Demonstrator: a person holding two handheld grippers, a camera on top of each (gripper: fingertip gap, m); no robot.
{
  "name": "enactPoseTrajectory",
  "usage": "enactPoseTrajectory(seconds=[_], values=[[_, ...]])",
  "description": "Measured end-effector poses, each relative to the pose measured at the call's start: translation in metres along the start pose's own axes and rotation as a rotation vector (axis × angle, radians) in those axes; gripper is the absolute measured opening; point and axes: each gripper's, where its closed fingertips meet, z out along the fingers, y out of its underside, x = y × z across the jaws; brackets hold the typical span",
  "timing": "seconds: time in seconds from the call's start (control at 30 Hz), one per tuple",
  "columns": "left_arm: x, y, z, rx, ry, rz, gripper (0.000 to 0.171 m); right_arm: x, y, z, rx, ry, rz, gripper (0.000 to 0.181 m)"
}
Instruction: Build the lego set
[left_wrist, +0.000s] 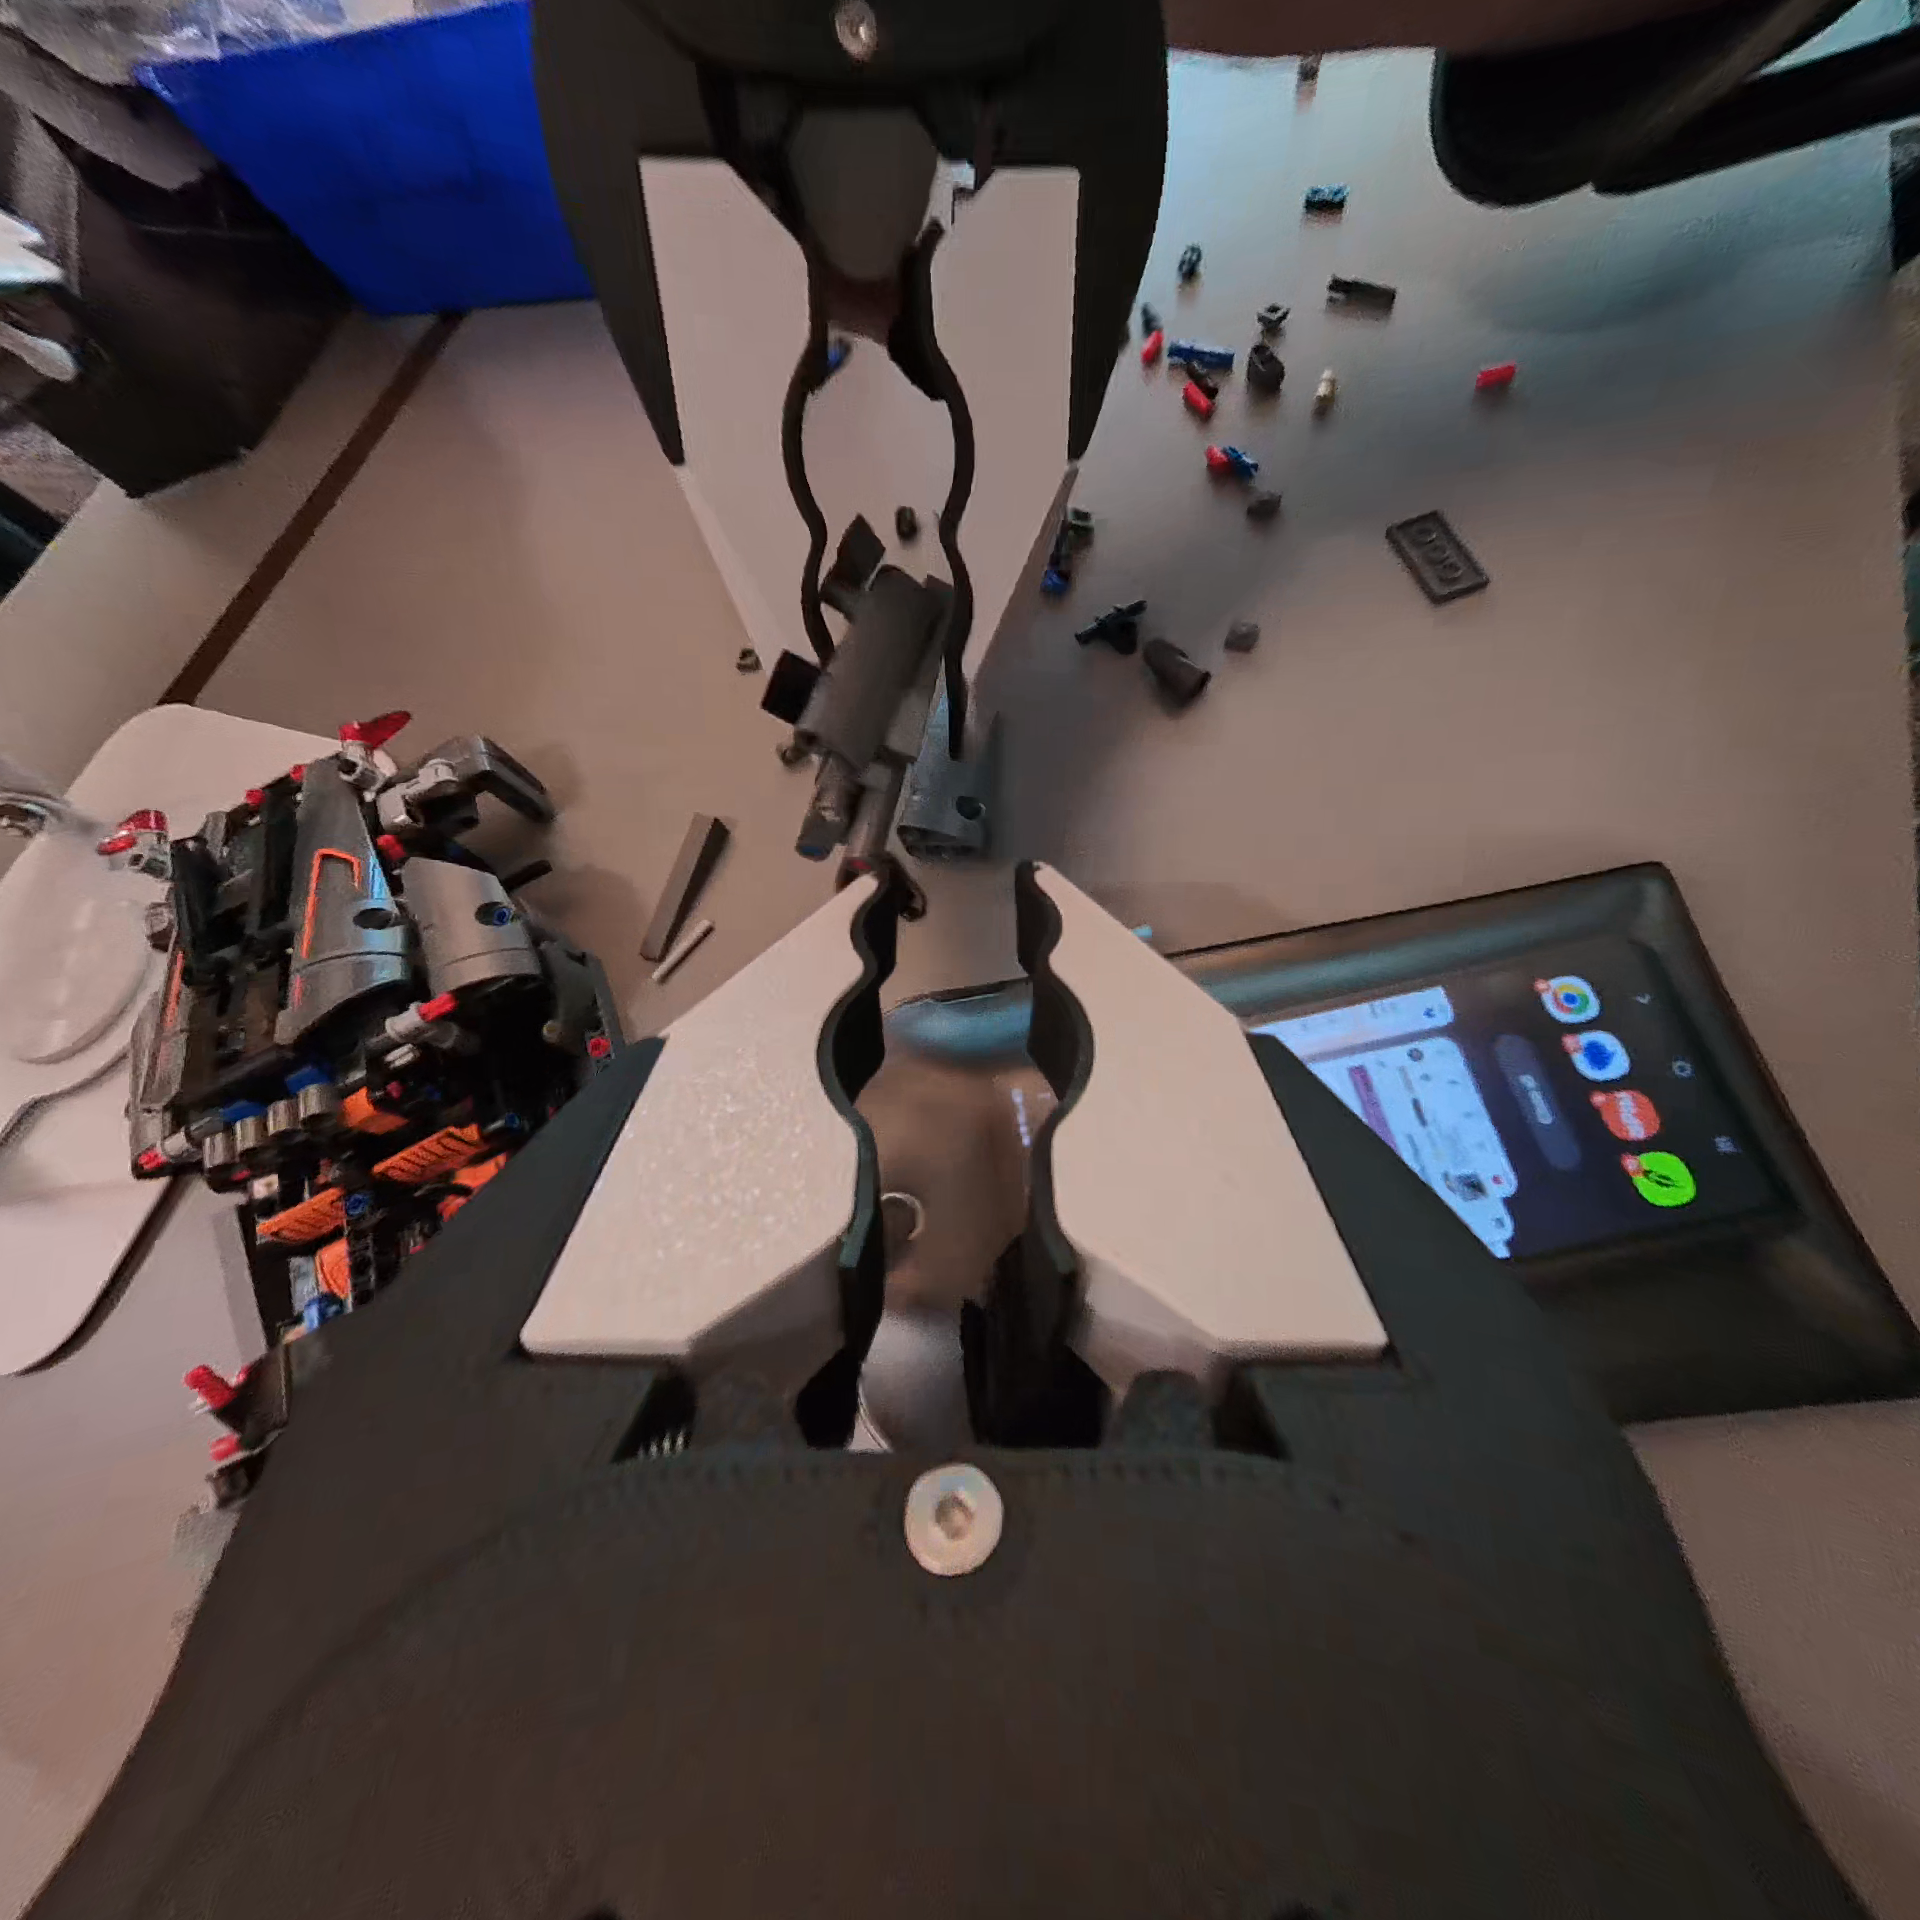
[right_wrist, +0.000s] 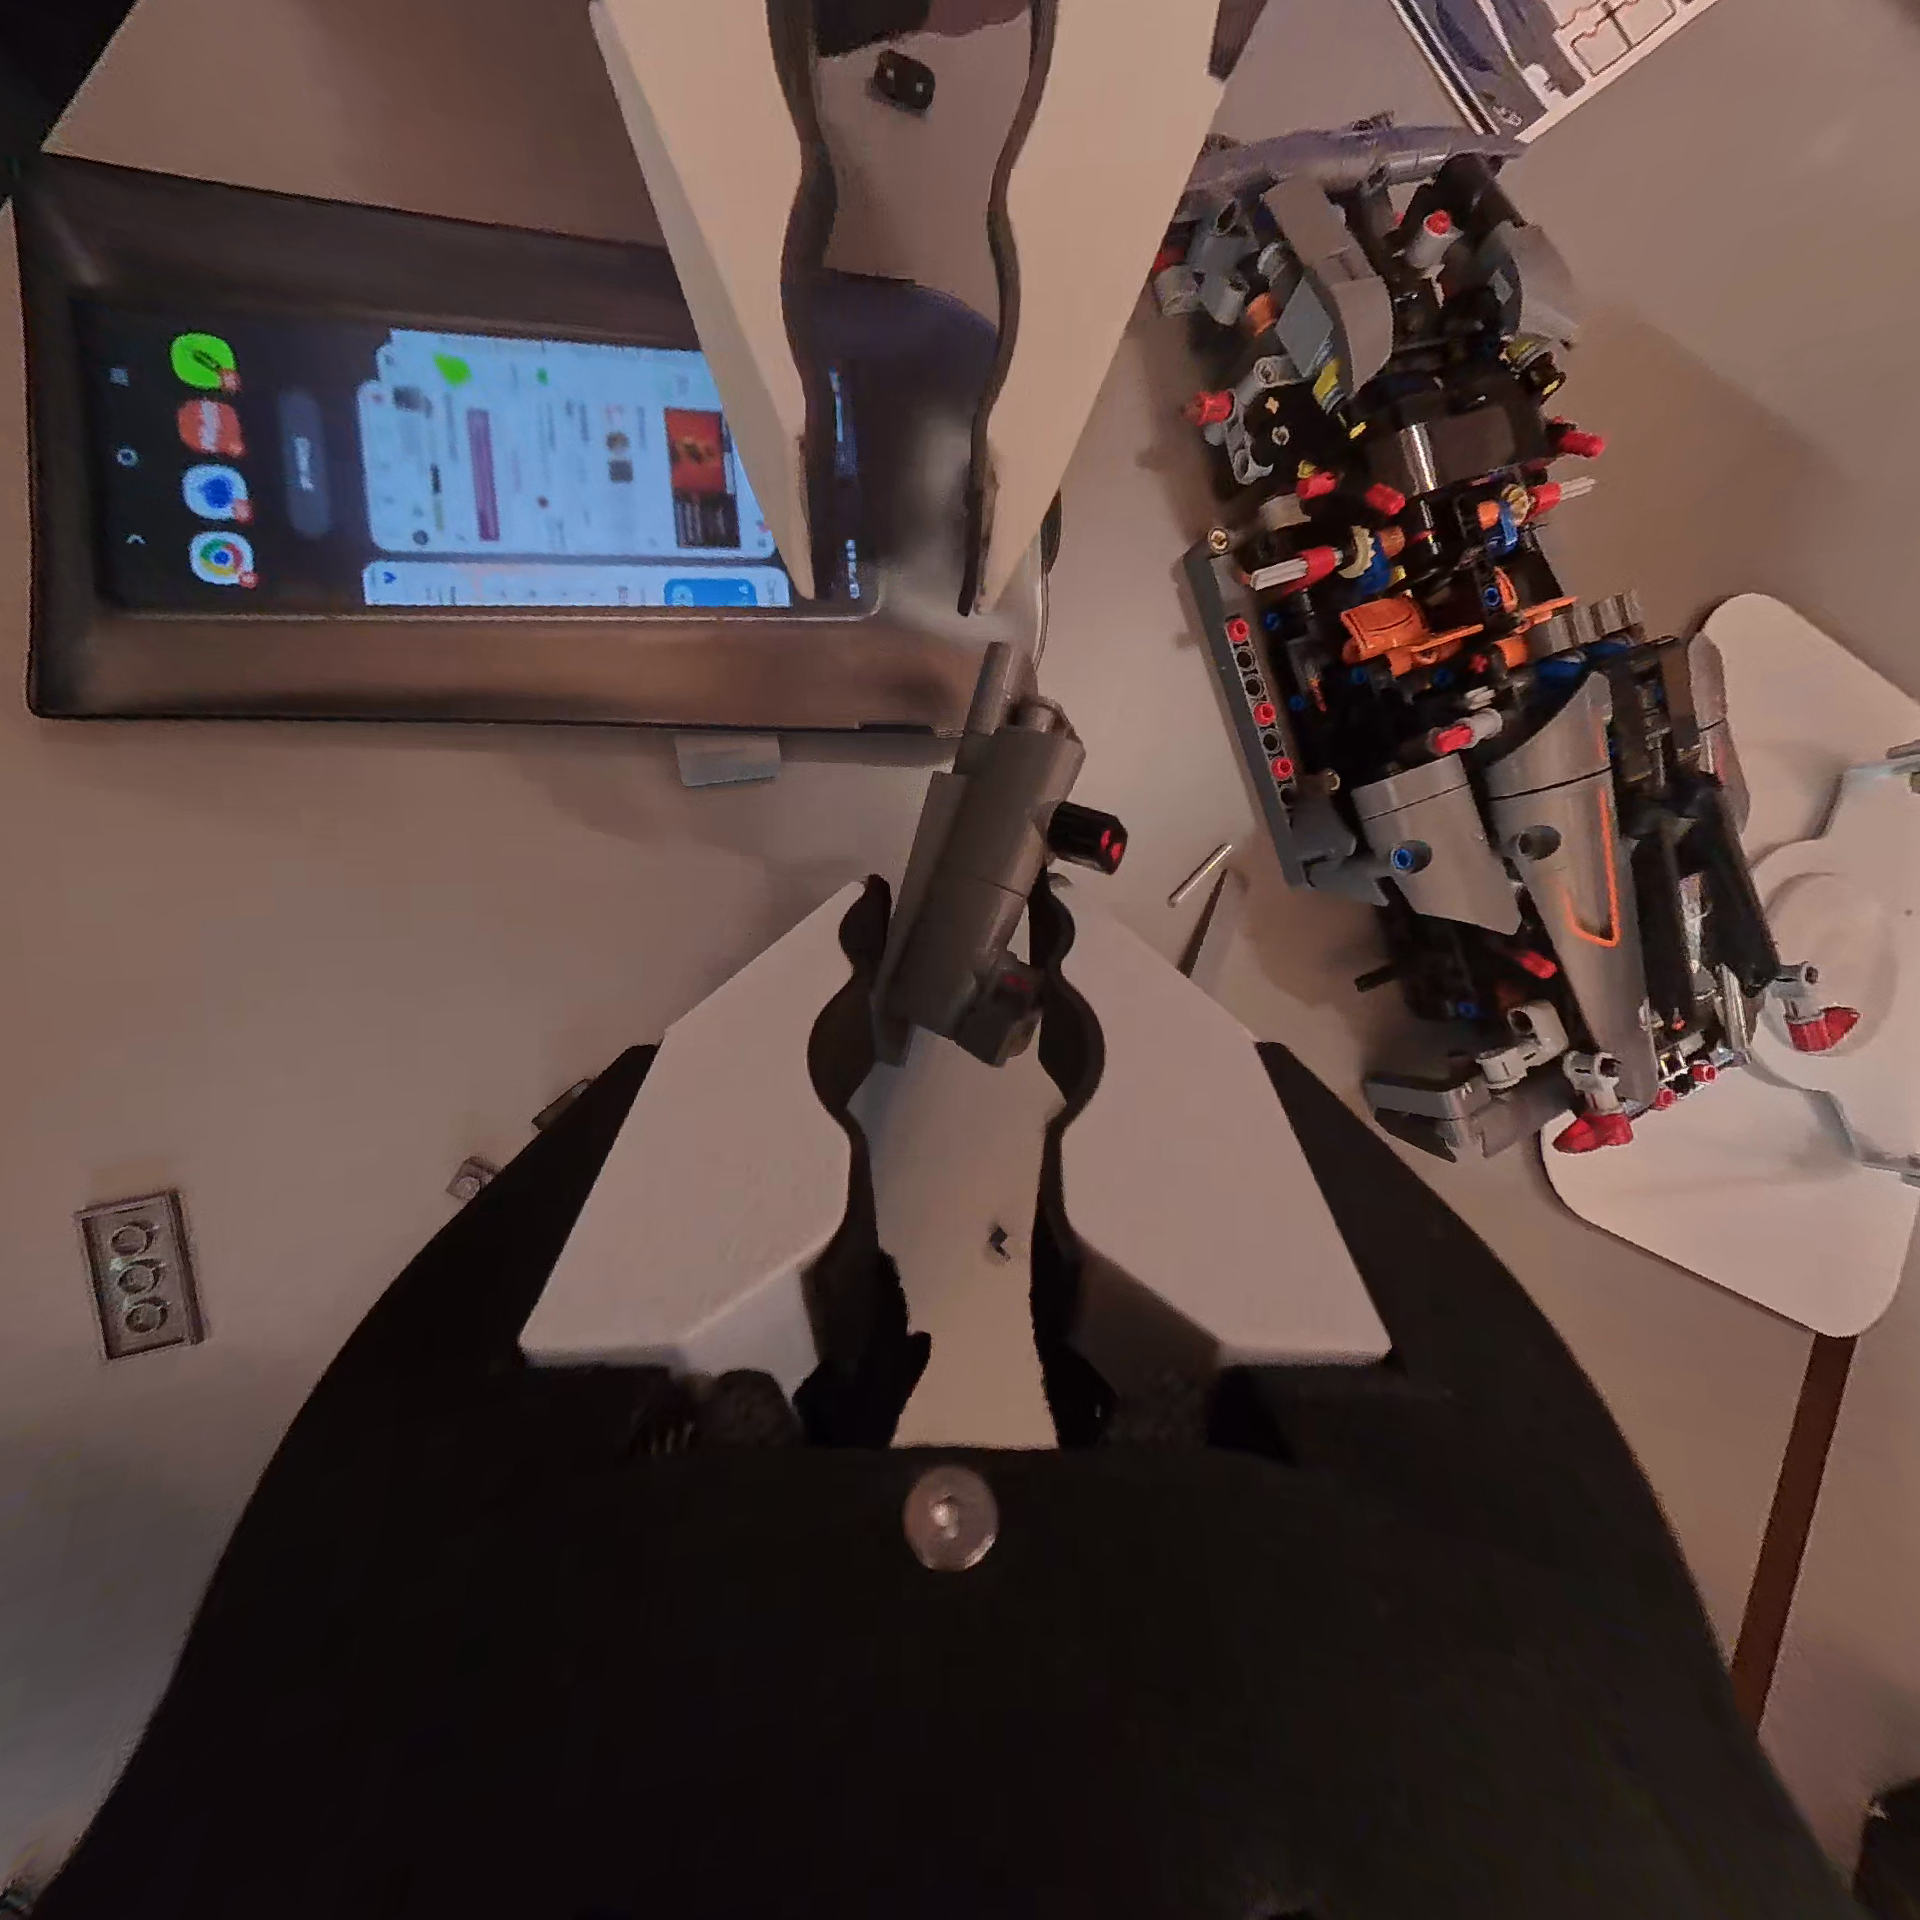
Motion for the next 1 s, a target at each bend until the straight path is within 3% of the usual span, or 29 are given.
enactPoseTrajectory(seconds=[0.13,0.2,0.4,0.57,0.77,0.9,1.0], values=[[-0.004,0.005,0.003,0.003,-0.084,-0.007,0.008,0.003,0.002,0.002,-0.016,0.026,-0.015,0.024],[-0.009,0.003,-0.003,0.026,-0.124,-0.034,0.012,0.007,-0.002,0.0,-0.006,0.066,-0.035,0.024],[-0.04,-0.01,-0.027,0.121,-0.33,-0.071,0.036,0.041,-0.021,-0.011,-0.036,0.415,-0.227,0.024],[-0.047,-0.018,-0.027,0.115,-0.446,0.029,0.034,0.049,-0.04,-0.02,-0.025,0.581,-0.348,0.023],[-0.057,-0.019,-0.032,0.109,-0.575,0.113,0.03,0.046,-0.044,-0.018,-0.031,0.589,-0.382,0.024],[-0.053,-0.017,-0.028,0.071,-0.58,0.189,0.016,0.043,-0.045,-0.016,-0.015,0.563,-0.37,0.024],[-0.053,-0.018,-0.027,0.05,-0.596,0.219,0.015,0.043,-0.044,-0.017,-0.005,0.554,-0.356,0.025]])
